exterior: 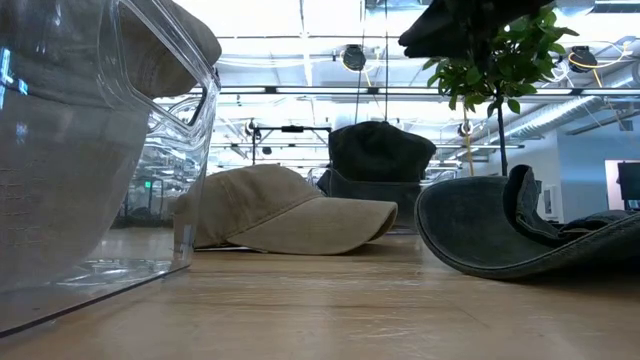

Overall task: Pick & Place hat
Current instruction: Put the brown cap into the bottom transparent bin

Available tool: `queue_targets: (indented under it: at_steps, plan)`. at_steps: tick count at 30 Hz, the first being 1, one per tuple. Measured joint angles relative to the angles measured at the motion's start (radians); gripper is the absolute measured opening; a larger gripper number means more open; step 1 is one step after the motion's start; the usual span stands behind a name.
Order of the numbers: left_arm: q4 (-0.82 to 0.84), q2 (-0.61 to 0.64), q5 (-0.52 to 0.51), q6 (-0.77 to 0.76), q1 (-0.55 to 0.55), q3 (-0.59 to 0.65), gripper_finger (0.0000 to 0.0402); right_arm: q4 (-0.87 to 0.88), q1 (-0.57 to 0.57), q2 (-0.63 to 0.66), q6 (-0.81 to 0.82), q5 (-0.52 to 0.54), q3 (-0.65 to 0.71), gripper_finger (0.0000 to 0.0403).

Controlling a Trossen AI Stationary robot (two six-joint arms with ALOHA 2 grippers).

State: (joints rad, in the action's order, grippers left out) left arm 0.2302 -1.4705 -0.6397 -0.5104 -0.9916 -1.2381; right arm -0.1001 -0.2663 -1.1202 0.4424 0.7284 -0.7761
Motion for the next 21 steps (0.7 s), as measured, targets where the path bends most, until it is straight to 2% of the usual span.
queue_targets:
  at_steps: [4, 7, 10, 15, 21]
  plan:
    - [0.014, -0.038, -0.013, -0.040, -0.023, 0.000, 0.0011, 0.000, -0.017, 0.000, -0.009, 0.000, 0.000, 0.0076]
    - [0.029, -0.043, -0.074, -0.043, -0.051, 0.000, 0.0011, 0.000, -0.024, 0.000, -0.008, 0.000, 0.000, 0.0069]
    - [0.099, -0.044, -0.116, -0.069, -0.075, 0.000, 0.0011, 0.000, -0.025, 0.000, 0.003, 0.000, 0.000, 0.0062]
    - [0.237, -0.045, -0.160, -0.207, -0.098, 0.005, 0.0011, 0.000, -0.024, 0.000, 0.016, 0.002, 0.000, 0.0053]
    - [0.165, -0.045, -0.172, -0.248, -0.104, 0.121, 0.0011, 0.000, -0.023, 0.000, 0.015, 0.003, 0.000, 0.0049]
